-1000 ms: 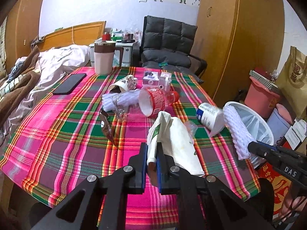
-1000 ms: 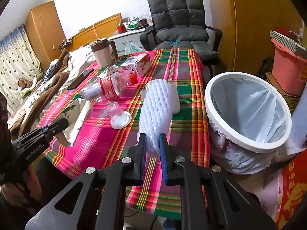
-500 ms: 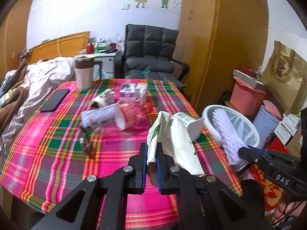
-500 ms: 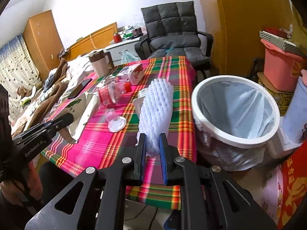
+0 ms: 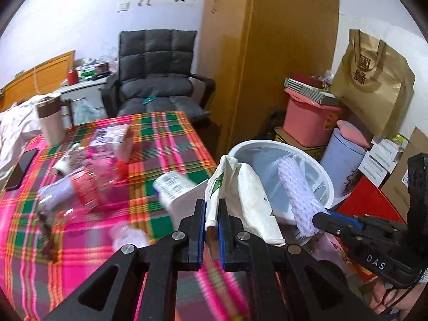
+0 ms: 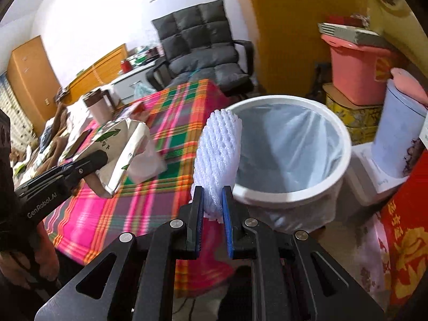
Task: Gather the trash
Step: 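Carry the paper bag and mesh sleeve over the white bin while both tools open to drop them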
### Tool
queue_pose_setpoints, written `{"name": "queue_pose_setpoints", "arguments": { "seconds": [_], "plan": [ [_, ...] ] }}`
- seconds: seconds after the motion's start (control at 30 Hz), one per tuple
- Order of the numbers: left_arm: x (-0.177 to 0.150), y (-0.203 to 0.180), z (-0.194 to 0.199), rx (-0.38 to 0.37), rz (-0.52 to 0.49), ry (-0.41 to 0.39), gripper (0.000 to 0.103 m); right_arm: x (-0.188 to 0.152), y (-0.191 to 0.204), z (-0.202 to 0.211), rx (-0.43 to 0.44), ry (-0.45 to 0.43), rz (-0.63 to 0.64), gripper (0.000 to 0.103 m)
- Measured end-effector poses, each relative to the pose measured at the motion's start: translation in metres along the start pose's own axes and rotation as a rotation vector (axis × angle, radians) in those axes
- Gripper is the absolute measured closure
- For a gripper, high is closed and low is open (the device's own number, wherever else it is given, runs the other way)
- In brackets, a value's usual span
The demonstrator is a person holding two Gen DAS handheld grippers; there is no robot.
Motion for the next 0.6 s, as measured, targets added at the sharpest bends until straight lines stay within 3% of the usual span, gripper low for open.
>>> {"name": "queue_pose_setpoints", "arguments": {
  "seconds": [0.6],
  "plan": [
    [0.026, -0.047, -0.114, -0.094, -0.05, 0.105, 0.095, 0.014, -0.054, -0.023, -0.068, 0.034, -0.075, 0.086]
  ]
}}
Point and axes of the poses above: each gripper's, at about its wrist camera, not at the fingertips, and z roughly against the way its jaws point, y to its left, x to its top, the point moved 4 cm from there along -z, roughly the way its jaws point, and after that the axes turned 1 degree about -x, right-handed, at the moved point
